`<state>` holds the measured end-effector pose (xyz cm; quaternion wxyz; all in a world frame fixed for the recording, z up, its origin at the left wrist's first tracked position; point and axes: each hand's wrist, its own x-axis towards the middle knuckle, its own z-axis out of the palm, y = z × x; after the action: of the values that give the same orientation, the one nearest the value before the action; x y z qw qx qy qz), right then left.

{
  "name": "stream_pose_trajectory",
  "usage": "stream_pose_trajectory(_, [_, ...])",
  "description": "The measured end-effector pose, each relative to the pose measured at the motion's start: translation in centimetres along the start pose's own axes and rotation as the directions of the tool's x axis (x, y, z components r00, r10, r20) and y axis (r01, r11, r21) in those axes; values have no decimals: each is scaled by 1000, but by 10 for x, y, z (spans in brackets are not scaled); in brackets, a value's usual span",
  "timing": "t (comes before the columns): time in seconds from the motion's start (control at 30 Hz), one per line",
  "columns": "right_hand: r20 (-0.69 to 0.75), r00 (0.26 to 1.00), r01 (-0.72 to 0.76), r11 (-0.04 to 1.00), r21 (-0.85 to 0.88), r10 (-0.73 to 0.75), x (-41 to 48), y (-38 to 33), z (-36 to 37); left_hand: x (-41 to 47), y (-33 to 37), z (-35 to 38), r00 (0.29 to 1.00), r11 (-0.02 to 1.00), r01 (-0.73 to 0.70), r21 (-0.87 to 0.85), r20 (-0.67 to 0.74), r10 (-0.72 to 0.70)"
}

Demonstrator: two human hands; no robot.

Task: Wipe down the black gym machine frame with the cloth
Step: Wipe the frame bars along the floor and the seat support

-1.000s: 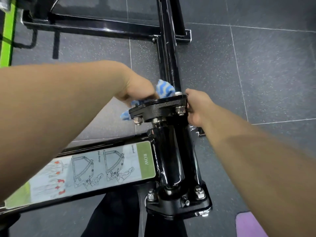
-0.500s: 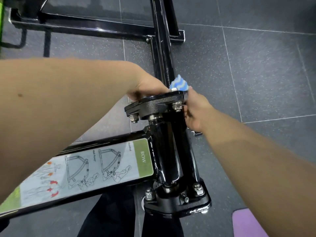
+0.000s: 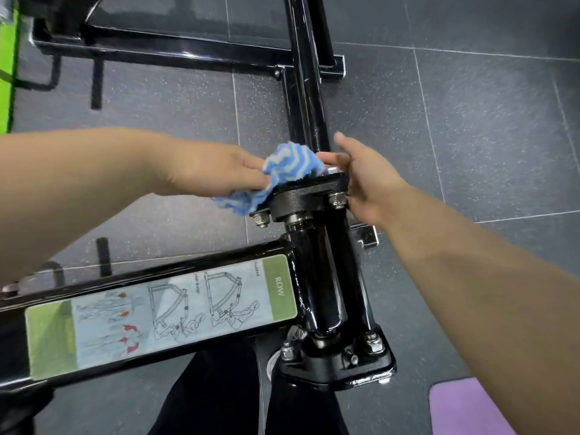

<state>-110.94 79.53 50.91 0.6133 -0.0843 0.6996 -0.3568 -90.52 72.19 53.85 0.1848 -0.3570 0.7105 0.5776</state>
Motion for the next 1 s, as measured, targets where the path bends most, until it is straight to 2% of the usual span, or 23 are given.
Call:
stream_pose_trajectory(0.07, [-20,1000,-20,999,-35,19,-3,-2,11,-9,-6,15,982,1000,6,-19,-187,-9])
stream_pose_trajectory(0.13, [-31,999,-26,1000,-6,26,-7,-4,18,-5,3,28,966,986,22,-164,-250,-63])
stream_pose_trajectory(0.2, [-19,1000,-20,1000,10,20,-7,-2,20,5,11,35,973,969,89,-231,-190,-134])
stream_pose_trajectory(0.3, [-37,999,-18,999,-38,17,-9,-2,20,19,5,36,992,903,81,-423,-52,-114])
stream_pose_trajectory(0.37, [-81,997,-19,999,-34,16,-10,-2,19,17,-1,31,987,863,109,-494,-48,-152])
stream_pose_trajectory(0.43, [-121,992,-27,998,-51,21,-16,-2,21,3,-9,29,975,921,56,-385,-178,-133])
stream_pose_trajectory(0.5, [-150,989,-10,997,-71,-1,-21,-5,21,-13,-5,24,950,992,15,-127,-309,-54])
stream_pose_trajectory(0.57, [-156,987,10,998,-68,-20,-22,-7,23,-18,7,19,930,999,-27,33,-365,37])
stream_pose_trajectory(0.7, [-210,977,18,998,-60,-30,-28,-7,24,-5,17,24,957,992,18,121,-290,18])
stream_pose_trajectory(0.8, [-252,967,18,999,-35,-26,-38,-5,26,-12,5,28,919,997,30,65,-395,-2])
stream_pose_trajectory(0.9, [-273,960,42,998,-55,-55,-45,-2,25,-36,-7,29,863,989,55,135,-505,21])
stream_pose_trajectory(1.0, [-284,956,35,992,-123,-69,-50,0,27,-53,-5,46,898,984,91,155,-440,-13])
